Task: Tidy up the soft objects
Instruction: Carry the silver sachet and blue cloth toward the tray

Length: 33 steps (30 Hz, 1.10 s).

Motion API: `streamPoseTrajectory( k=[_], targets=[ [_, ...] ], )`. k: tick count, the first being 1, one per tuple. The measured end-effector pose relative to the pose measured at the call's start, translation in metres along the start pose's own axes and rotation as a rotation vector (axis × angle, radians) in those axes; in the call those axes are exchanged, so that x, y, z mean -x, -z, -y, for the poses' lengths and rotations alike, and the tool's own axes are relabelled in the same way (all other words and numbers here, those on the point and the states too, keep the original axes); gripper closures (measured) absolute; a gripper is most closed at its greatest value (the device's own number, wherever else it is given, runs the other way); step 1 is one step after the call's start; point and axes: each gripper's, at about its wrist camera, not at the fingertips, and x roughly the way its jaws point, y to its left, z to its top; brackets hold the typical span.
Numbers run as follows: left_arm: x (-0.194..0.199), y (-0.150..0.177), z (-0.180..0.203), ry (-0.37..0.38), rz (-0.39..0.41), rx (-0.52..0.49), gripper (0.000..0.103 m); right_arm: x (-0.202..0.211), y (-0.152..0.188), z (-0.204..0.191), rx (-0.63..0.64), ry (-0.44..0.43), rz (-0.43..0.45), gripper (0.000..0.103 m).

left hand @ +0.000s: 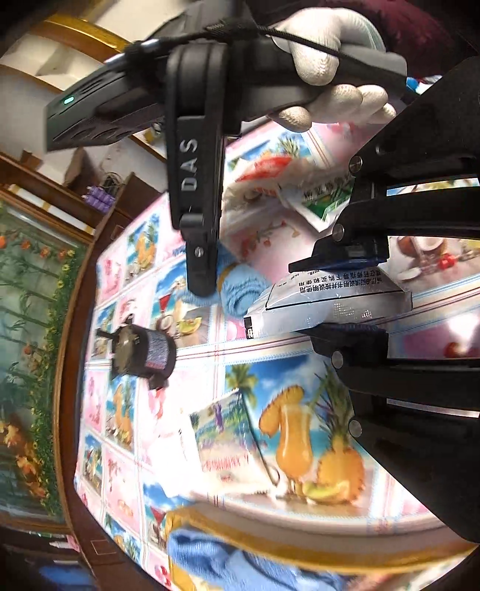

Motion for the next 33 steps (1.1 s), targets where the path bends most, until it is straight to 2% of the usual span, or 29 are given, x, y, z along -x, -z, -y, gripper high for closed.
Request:
streamPoseTrajectory(
  k=[7, 14, 20, 25, 33],
  targets=[
    [0.057, 0.009, -0.011, 0.004, 0.096, 0.053, 0.081, 0.031, 0.008, -0.034, 0.05, -0.035, 0.084, 0.084],
    [0.105, 0.017, -0.056, -0.038, 0.182, 0.153, 0.081, 0.048, 0.015, -0.072, 0.117, -0.085, 0.117, 0.084],
    [0.146, 0.032, -0.101, -0.132, 0.243, 0.238, 0.081, 0.047, 0.024, -0.106, 0.182, -0.121, 0.108, 0.084],
    [0.168, 0.047, -0.133, -0.227, 0.263, 0.296, 0.081, 0.041, 0.031, -0.134, 0.229, -0.16, 0.086, 0.084],
    [0.168, 0.067, -0.169, -0.37, 0.23, 0.328, 0.081, 0.011, 0.037, -0.179, 0.287, -0.205, 0.029, 0.084]
  ],
)
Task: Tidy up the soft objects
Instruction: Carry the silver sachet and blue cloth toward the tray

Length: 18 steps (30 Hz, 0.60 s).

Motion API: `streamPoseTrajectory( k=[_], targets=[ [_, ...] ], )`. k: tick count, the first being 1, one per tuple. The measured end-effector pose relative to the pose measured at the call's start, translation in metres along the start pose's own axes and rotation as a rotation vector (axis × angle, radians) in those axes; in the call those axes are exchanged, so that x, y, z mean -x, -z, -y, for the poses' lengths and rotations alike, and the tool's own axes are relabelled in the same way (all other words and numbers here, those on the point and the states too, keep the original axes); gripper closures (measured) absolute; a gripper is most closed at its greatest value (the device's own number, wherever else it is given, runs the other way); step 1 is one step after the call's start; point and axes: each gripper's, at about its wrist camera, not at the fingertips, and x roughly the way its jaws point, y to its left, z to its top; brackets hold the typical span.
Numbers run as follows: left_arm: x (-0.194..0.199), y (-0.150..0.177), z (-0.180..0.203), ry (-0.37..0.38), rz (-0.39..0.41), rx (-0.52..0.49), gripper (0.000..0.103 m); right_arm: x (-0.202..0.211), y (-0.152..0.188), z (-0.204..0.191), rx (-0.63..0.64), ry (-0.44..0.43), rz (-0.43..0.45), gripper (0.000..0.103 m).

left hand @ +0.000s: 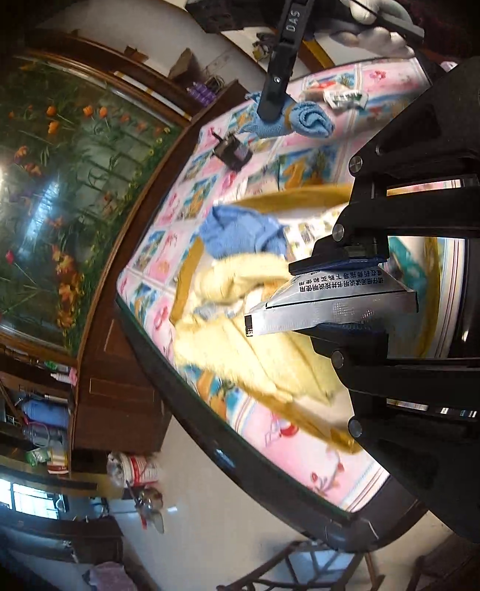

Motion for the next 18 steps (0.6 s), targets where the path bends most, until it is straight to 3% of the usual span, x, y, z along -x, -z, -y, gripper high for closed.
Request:
streamPoseTrajectory(
  k=[7, 13, 15, 18],
  targets=[
    [-0.016, 0.007, -0.008, -0.164, 0.005, -0.07, 0.08, -0.04, -0.006, -0.024, 0.036, -0.008, -0.056, 0.084],
    [-0.029, 0.009, -0.022, -0.211, 0.001, -0.051, 0.069, -0.077, -0.008, -0.036, 0.081, 0.056, -0.102, 0.084],
    [-0.03, 0.01, -0.023, -0.232, 0.008, -0.053, 0.06, -0.087, -0.01, -0.035, 0.08, 0.062, -0.118, 0.084],
    [-0.033, 0.01, -0.019, -0.245, 0.011, -0.081, 0.06, -0.1, -0.01, -0.037, 0.083, 0.073, -0.138, 0.084]
  ],
)
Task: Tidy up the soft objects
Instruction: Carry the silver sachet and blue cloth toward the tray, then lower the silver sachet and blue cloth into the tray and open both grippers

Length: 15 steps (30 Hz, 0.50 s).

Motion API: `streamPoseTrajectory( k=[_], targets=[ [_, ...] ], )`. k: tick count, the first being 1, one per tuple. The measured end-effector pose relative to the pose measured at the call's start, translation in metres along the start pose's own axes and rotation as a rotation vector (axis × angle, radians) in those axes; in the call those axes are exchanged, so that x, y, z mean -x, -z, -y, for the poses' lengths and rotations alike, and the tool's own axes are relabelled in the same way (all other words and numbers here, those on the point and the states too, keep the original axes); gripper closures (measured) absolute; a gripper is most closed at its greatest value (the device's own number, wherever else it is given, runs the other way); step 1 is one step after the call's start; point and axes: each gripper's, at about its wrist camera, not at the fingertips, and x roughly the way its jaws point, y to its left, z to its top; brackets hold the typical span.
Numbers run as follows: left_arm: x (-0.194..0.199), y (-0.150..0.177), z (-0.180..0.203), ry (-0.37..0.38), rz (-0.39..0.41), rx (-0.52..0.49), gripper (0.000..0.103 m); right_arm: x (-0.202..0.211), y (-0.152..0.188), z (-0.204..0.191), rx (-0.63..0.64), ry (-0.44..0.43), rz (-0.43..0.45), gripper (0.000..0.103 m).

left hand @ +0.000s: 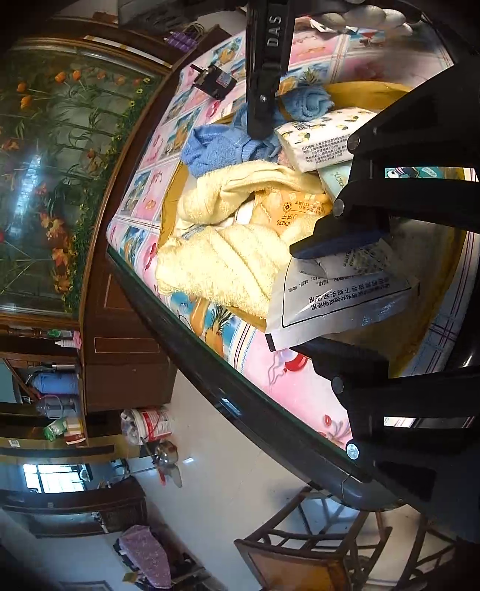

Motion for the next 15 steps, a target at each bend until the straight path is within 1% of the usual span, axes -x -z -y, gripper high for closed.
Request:
streamPoseTrajectory(
  k=[2, 5, 11, 15],
  targets=[
    [-0.001, 0.0, 0.005, -0.022, 0.005, -0.021, 0.059, -0.008, -0.001, -0.001, 0.0, 0.001, -0.014, 0.084],
    [-0.002, -0.001, 0.008, -0.034, 0.007, -0.033, 0.056, -0.017, -0.003, -0.003, 0.0, 0.002, -0.026, 0.084],
    [-0.009, -0.001, 0.006, -0.022, -0.015, -0.029, 0.054, -0.026, -0.006, -0.009, 0.021, 0.025, -0.029, 0.082],
    [-0.01, -0.001, 0.006, -0.019, -0.02, -0.028, 0.054, -0.026, -0.006, -0.007, -0.017, 0.001, -0.027, 0.081]
  ],
)
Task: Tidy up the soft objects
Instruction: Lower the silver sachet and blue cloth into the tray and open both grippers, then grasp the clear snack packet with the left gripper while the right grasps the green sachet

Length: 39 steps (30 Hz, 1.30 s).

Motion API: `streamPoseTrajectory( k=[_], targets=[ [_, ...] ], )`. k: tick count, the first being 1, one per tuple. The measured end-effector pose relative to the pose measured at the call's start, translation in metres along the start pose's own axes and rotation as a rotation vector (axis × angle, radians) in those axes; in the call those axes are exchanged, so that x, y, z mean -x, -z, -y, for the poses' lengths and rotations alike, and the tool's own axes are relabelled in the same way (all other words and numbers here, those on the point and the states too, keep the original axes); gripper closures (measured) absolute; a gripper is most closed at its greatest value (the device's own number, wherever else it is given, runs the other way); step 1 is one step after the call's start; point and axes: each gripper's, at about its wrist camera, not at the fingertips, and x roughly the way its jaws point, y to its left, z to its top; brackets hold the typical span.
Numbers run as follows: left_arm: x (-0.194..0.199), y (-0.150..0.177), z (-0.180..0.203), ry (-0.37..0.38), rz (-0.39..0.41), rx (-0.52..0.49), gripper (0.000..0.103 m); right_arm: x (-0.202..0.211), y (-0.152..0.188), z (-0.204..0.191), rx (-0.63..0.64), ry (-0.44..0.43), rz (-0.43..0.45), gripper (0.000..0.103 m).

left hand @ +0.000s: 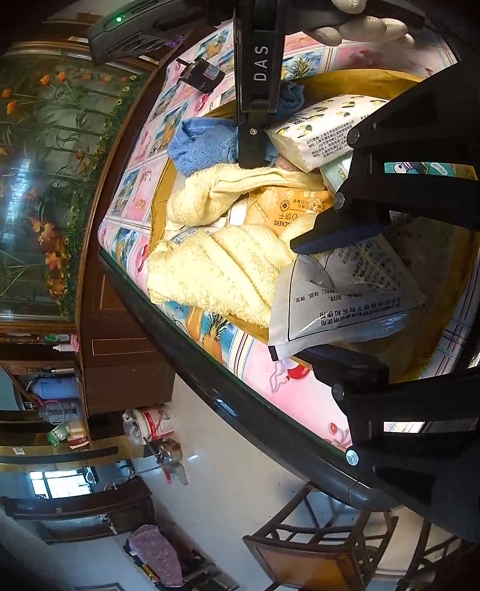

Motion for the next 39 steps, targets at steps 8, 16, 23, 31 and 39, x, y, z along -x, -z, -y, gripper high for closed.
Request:
streamPoseTrajectory(
  k=[8, 16, 23, 31, 39],
  targets=[
    [0.001, 0.001, 0.0, -0.008, -0.008, 0.01, 0.054, 0.01, 0.001, 0.001, -0.037, -0.051, 0.009, 0.08],
    [0.019, 0.0, 0.002, -0.023, 0.016, 0.01, 0.054, 0.031, 0.002, -0.007, -0.021, -0.083, 0.055, 0.079],
    [0.054, -0.003, 0.0, -0.067, 0.119, 0.046, 0.054, 0.055, 0.012, -0.003, -0.032, -0.1, 0.107, 0.079],
    [0.089, -0.005, 0.019, -0.06, 0.188, 0.001, 0.054, 0.088, 0.043, 0.036, -0.112, -0.085, 0.166, 0.078],
    [0.086, -0.006, 0.055, 0.4, 0.01, -0.009, 0.042, 0.153, 0.091, 0.122, -0.287, 0.01, 0.288, 0.077]
  ],
)
